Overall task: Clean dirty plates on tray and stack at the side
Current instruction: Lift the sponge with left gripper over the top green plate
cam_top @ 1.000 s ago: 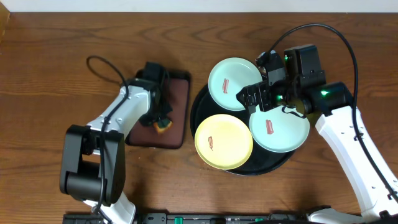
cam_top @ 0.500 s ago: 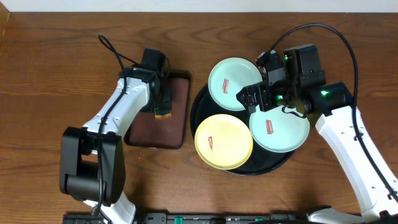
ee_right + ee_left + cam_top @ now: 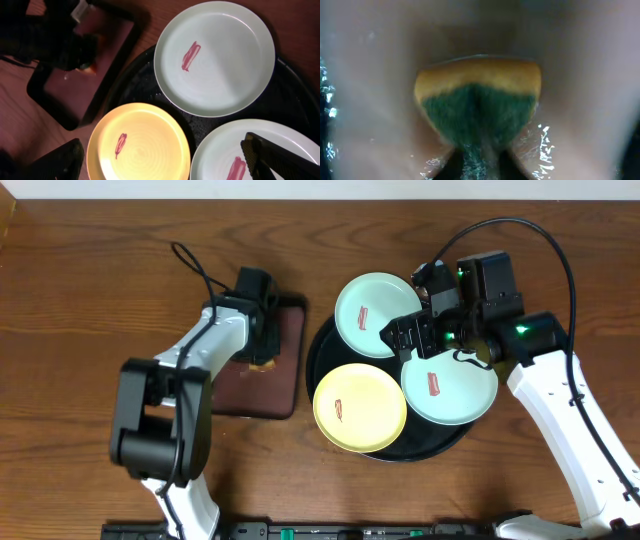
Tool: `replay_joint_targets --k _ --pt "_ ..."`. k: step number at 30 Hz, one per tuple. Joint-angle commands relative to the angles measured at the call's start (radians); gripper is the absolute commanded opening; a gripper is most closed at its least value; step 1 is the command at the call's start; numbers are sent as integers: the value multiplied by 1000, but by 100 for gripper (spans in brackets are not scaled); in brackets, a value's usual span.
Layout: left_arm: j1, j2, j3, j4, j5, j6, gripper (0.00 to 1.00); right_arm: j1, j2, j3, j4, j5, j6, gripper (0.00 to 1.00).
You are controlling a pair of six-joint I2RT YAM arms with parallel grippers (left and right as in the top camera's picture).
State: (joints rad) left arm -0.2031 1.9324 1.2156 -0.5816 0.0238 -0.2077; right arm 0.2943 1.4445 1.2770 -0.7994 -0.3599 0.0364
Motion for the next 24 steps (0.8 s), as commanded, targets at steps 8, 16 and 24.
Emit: replay_joint_targets --k 8,16,24 --pt "5 -80 52 -96 -5 8 7 5 87 219 -40 194 29 89" --pt "-24 -185 203 -241 -5 8 7 -45 320 233 84 190 64 63" --pt "-69 -185 296 -163 204 -84 8 -139 540 233 138 143 95 57"
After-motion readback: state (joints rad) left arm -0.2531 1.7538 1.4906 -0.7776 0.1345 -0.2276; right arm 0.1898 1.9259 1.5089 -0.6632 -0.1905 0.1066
